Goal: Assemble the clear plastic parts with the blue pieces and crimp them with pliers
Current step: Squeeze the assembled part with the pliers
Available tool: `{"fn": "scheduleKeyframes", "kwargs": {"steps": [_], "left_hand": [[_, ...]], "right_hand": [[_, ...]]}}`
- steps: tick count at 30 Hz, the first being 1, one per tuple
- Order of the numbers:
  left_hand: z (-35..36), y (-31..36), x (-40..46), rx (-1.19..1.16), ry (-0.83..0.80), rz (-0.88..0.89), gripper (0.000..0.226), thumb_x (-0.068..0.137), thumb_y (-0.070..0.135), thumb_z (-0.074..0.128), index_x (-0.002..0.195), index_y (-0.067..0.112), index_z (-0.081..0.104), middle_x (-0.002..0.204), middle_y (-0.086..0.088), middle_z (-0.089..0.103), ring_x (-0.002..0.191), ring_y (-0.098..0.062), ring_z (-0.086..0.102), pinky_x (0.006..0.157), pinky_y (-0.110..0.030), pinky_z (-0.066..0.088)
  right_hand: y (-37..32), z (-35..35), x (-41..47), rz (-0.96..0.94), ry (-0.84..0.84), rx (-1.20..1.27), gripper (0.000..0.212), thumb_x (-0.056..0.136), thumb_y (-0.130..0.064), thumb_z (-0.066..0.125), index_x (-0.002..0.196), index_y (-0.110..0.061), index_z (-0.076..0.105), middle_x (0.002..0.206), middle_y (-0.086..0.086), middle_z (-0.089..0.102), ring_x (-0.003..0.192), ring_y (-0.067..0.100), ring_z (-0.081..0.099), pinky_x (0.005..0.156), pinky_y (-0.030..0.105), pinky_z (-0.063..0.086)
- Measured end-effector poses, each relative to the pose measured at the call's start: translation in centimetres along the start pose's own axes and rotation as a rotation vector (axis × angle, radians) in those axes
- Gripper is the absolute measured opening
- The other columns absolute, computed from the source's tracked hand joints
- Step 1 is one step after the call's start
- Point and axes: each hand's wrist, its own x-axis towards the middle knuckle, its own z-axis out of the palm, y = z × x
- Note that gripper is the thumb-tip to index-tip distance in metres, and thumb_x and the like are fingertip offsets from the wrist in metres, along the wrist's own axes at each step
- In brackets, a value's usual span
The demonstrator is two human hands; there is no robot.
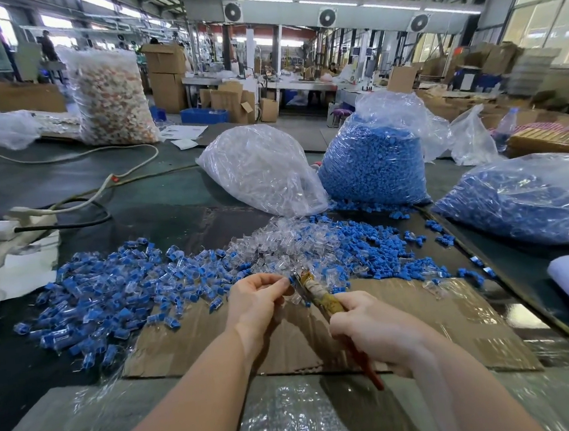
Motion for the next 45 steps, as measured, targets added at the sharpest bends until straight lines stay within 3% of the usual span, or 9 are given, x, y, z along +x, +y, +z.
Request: {"fn": "scheduleKeyframes", "kwargs": {"steps": [8,17,22,24,27,31,36,39,45], "left_hand": [[0.0,0.6,-0.6,0.012,-0.019,-0.012,0.003,0.085,0.000,0.062,0.082,0.001,0.064,0.050,-0.001,0.065,0.037,-0.006,0.055,0.035,-0.015,0.040],[0.0,0.6,-0.9,0.069,-0.027,-0.011,0.005,0.085,0.004,0.063,0.088,0.000,0.065,0.069,-0.009,0.067,0.046,-0.007,0.061,0.043,-0.016,0.046],[0.0,0.4,-0.4,0.043,0.000,-0.022,0.005,0.085,0.007,0.063,0.089,0.003,0.065,0.076,-0.012,0.069,0.057,-0.013,0.066,0.050,-0.022,0.051],[-0.1,0.3,-0.4,0.015,-0.006,-0.035,0.005,0.085,0.006,0.064,0.089,0.003,0.065,0.075,-0.011,0.070,0.060,-0.018,0.065,0.055,-0.029,0.054],[-0.4,0.3,-0.5,-0.006,0.040,0.022,0.001,0.085,0.006,0.065,0.085,0.005,0.065,0.070,-0.008,0.069,0.058,-0.017,0.060,0.052,-0.025,0.052],[-2.2,1.1,-0.5,0.485,0.235,0.365,0.008,0.086,0.013,0.063,0.081,0.019,0.063,0.074,0.005,0.065,0.066,-0.007,0.059,0.051,-0.007,0.044],[-7.0,2.7,1.1,1.003,0.536,0.525,0.016,0.091,0.022,0.058,0.103,0.020,0.069,0.096,-0.002,0.067,0.085,-0.015,0.050,0.059,-0.025,0.037],[-9.0,2.6,1.9,1.186,0.541,0.506,0.019,0.091,0.023,0.057,0.104,0.021,0.071,0.101,-0.004,0.066,0.095,-0.026,0.048,0.076,-0.038,0.041],[-8.4,1.9,2.1,1.300,0.535,0.485,0.025,0.092,0.025,0.056,0.115,0.026,0.065,0.113,0.001,0.058,0.106,-0.024,0.040,0.088,-0.036,0.030]], "right_hand": [[-0.3,-0.1,0.2,0.007,-0.017,-0.070,0.020,0.083,-0.006,0.046,0.066,-0.017,0.041,0.066,0.004,0.041,0.060,0.018,0.037,0.056,0.030,0.027],[0.3,0.4,0.7,-0.077,0.031,-0.218,0.028,0.089,-0.007,0.044,0.063,-0.018,0.042,0.056,-0.004,0.041,0.045,0.007,0.036,0.041,0.015,0.028],[0.7,0.7,0.5,-0.077,0.043,0.091,0.012,0.083,-0.005,0.057,0.076,-0.015,0.058,0.059,-0.003,0.057,0.049,0.009,0.053,0.047,0.020,0.041],[1.2,0.7,0.5,-0.076,0.109,0.154,0.016,0.078,-0.002,0.060,0.090,-0.012,0.063,0.070,0.002,0.065,0.053,0.010,0.057,0.048,0.022,0.045],[2.5,0.0,1.2,-0.108,0.328,-0.052,0.024,0.079,-0.007,0.060,0.101,-0.017,0.060,0.090,0.002,0.062,0.067,0.009,0.054,0.057,0.019,0.043],[4.8,-1.8,2.1,0.047,0.549,-0.437,0.046,0.085,-0.023,0.059,0.129,-0.020,0.047,0.121,0.005,0.054,0.113,0.022,0.045,0.098,0.038,0.040],[6.8,-2.6,2.7,0.160,0.620,-0.608,0.040,0.089,-0.035,0.054,0.125,-0.021,0.046,0.122,0.008,0.052,0.119,0.027,0.041,0.100,0.038,0.036],[7.4,-2.3,2.9,0.168,0.633,-0.686,0.050,0.091,-0.045,0.051,0.135,-0.024,0.039,0.124,0.008,0.049,0.119,0.026,0.041,0.100,0.037,0.036],[7.4,-2.2,2.9,0.181,0.632,-0.757,0.058,0.091,-0.054,0.046,0.141,-0.029,0.033,0.132,0.005,0.045,0.126,0.025,0.037,0.104,0.040,0.033]]}}
